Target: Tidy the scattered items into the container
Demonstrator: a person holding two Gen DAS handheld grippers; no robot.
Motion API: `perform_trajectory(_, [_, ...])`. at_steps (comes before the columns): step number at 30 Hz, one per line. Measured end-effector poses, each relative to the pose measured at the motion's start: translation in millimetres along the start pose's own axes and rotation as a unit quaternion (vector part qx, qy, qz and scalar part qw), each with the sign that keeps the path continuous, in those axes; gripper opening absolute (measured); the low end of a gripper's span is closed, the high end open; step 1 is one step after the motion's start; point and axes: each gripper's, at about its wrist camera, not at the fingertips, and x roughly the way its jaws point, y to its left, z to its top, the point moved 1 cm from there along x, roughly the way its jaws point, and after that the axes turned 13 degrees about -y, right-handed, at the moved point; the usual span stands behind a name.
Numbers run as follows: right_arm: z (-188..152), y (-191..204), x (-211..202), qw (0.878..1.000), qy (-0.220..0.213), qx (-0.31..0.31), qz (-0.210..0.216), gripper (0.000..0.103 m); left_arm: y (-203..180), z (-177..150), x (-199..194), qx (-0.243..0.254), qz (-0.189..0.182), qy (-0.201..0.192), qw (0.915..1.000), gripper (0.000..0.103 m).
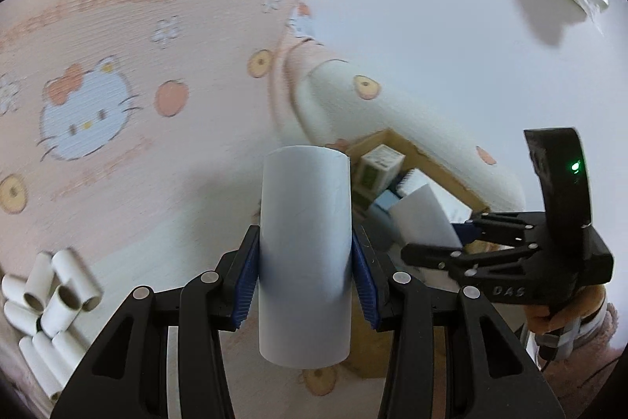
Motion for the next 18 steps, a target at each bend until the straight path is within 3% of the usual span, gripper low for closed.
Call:
perform_trajectory(6, [-9.2,-25.4,8.4,0.999,0.034,-0.011,-0.026,0.041,-27.4,3.6,19.6,0.013,-0.021,0.003,0.9997,0.048])
perform_trajectory(18, [-24.7,-32.8,66.9,0.984,0.178,-0.028,0.000,0.041,-30.3,10.1,50.5,-0.006,-0.052,0.020,0.9984,0.048])
